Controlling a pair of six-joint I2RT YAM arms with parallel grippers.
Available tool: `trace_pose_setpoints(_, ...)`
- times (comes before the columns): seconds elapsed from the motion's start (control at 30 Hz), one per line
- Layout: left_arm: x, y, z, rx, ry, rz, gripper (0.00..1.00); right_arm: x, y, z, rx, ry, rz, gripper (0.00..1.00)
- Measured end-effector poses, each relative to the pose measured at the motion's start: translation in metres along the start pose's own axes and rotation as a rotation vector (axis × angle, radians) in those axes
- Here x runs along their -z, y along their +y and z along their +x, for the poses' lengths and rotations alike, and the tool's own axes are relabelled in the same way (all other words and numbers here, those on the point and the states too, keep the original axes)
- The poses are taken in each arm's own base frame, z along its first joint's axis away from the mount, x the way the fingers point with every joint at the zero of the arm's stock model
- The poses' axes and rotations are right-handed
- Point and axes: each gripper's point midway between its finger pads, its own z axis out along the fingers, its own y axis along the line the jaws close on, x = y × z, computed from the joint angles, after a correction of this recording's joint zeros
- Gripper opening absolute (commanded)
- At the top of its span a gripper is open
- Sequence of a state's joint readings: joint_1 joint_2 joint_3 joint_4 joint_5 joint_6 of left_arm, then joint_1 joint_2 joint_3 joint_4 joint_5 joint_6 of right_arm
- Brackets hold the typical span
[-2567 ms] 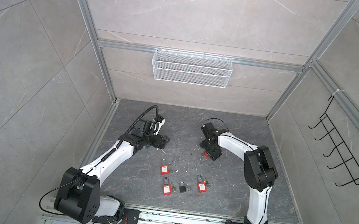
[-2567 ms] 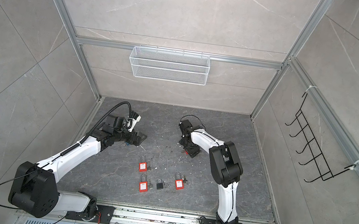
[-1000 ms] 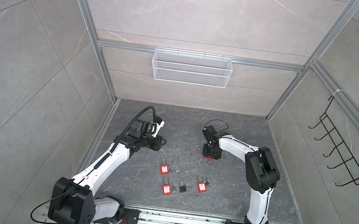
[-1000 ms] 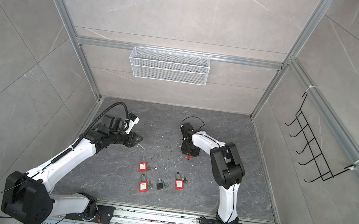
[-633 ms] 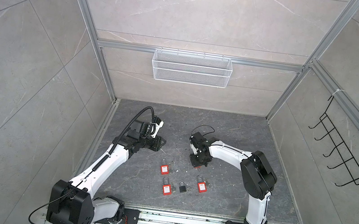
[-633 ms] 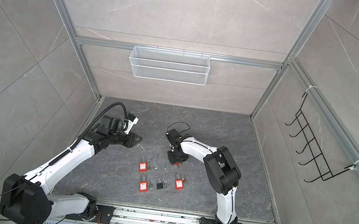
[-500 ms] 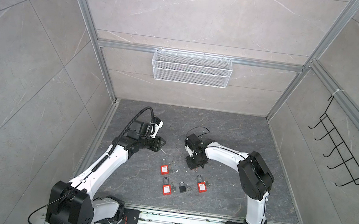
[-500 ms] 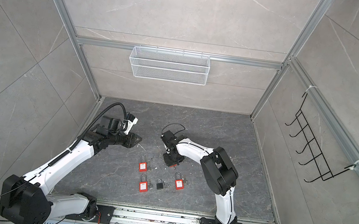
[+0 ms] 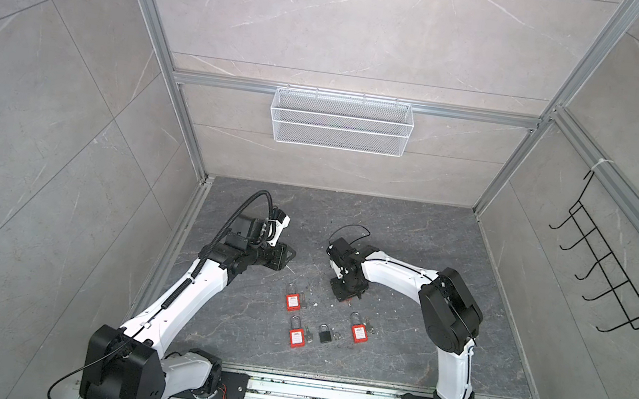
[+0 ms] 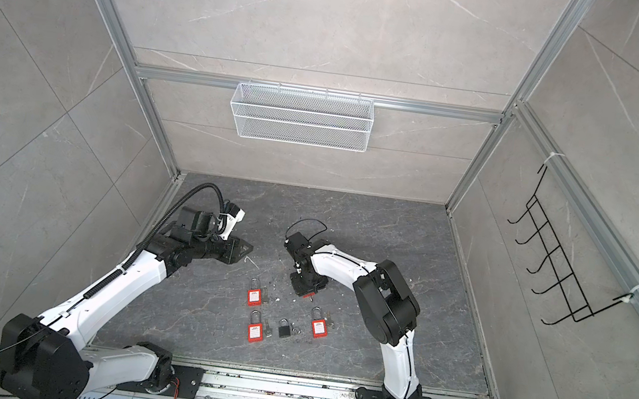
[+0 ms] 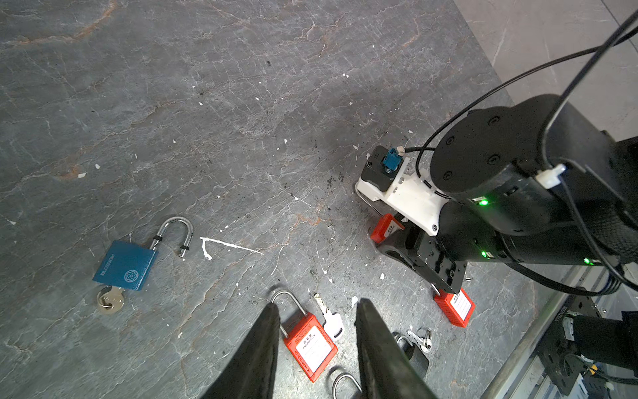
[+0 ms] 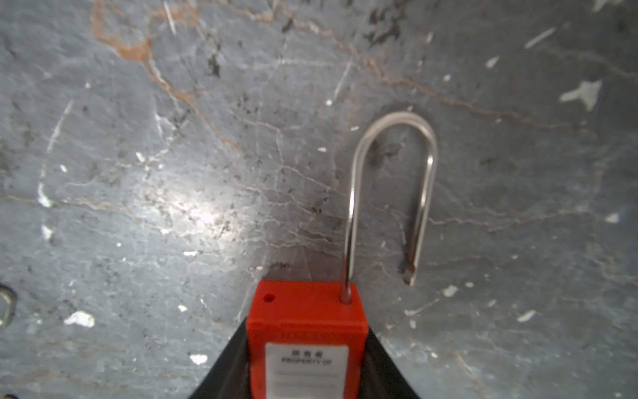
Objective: Lock with the key
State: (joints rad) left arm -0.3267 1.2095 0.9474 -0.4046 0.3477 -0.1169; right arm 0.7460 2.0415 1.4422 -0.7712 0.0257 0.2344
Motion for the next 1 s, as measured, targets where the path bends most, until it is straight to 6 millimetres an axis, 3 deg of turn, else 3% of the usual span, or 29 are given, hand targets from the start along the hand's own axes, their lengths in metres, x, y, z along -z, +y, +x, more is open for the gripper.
trace_pose_setpoints(0.2, 0.0, -0.001, 0.002, -0.006, -0.002, 0.008, 0.42, 0.003, 0.0, 0.003, 0.022, 0.013, -0.002, 0.32)
trace_pose_setpoints(0.3, 0.004, -0.006, 0.007, -0.045, -0.016, 0.033, 0.42, 0.018, 0.003, 0.0, 0.084, -0.017, -0.023, 0.33)
trace_pose_setpoints(0.4, 0.011, -0.015, 0.009, -0.138, -0.054, 0.075, 0.43, 0.057, 0.012, -0.004, 0.196, -0.108, -0.089, 0.34)
trace_pose_setpoints(0.5, 0.02, -0.03, 0.011, -0.279, -0.114, 0.134, 0.45, 0.11, 0.023, -0.002, 0.342, -0.242, -0.16, 0.32)
trace_pose_setpoints(0.57, 0.028, -0.044, 0.013, -0.392, -0.161, 0.191, 0.49, 0.144, 0.029, 0.004, 0.454, -0.332, -0.194, 0.31)
trace_pose_setpoints(0.67, 0.039, -0.065, 0.015, -0.541, -0.22, 0.279, 0.51, 0.178, 0.034, 0.017, 0.599, -0.425, -0.22, 0.3)
trace_pose_setpoints(0.8, 0.044, -0.089, 0.018, -0.669, -0.257, 0.388, 0.53, 0.194, 0.04, 0.03, 0.724, -0.462, -0.246, 0.28)
trace_pose_setpoints(1.0, 0.041, -0.122, 0.031, -0.808, -0.254, 0.511, 0.54, 0.192, 0.052, 0.047, 0.817, -0.426, -0.293, 0.26)
